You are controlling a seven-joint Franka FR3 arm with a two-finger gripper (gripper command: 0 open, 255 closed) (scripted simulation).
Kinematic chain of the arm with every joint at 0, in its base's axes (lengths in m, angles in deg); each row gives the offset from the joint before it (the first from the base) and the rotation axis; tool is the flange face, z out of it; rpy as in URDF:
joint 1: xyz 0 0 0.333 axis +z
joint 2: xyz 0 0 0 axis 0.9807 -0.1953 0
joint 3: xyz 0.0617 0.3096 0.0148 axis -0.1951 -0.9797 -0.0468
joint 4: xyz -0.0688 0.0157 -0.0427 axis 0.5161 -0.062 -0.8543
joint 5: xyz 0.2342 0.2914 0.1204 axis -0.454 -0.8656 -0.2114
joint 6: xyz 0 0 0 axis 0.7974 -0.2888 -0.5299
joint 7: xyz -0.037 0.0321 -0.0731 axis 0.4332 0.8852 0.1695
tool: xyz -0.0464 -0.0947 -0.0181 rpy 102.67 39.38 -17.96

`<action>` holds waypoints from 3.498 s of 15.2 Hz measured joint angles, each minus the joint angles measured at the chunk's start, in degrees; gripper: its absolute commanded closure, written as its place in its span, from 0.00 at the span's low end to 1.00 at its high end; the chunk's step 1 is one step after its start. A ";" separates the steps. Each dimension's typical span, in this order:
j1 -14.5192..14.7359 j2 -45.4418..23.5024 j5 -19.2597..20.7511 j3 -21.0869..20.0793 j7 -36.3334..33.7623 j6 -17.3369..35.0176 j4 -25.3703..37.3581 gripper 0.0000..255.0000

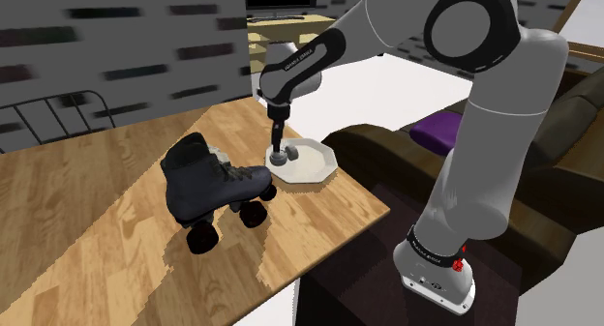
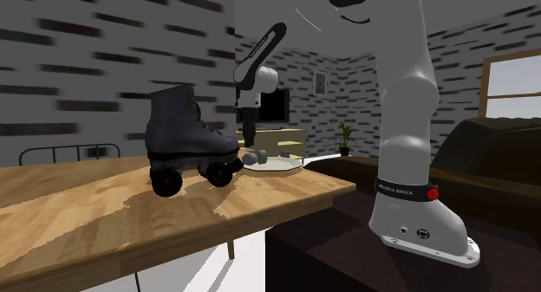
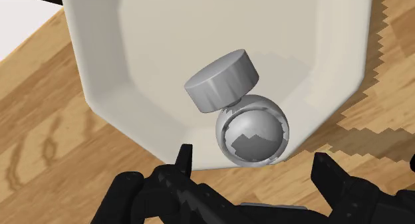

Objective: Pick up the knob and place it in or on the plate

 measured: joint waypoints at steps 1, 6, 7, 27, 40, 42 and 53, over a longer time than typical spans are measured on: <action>0.07 -0.82 -0.34 -0.17 0.04 0.57 0.36 0.00; 0.16 -2.89 -1.28 -0.58 0.46 3.96 -0.90 0.00; 0.16 -3.38 -1.46 -0.65 0.55 4.47 -0.93 0.00; 0.24 -2.79 -1.36 -0.78 0.40 3.72 -0.41 1.00; 3.41 -0.32 15.08 -0.22 2.99 3.06 -3.53 0.00; 3.45 -1.16 15.99 -0.14 3.18 4.38 -4.05 0.00; 3.17 -3.49 16.22 -0.03 3.29 7.71 -5.03 1.00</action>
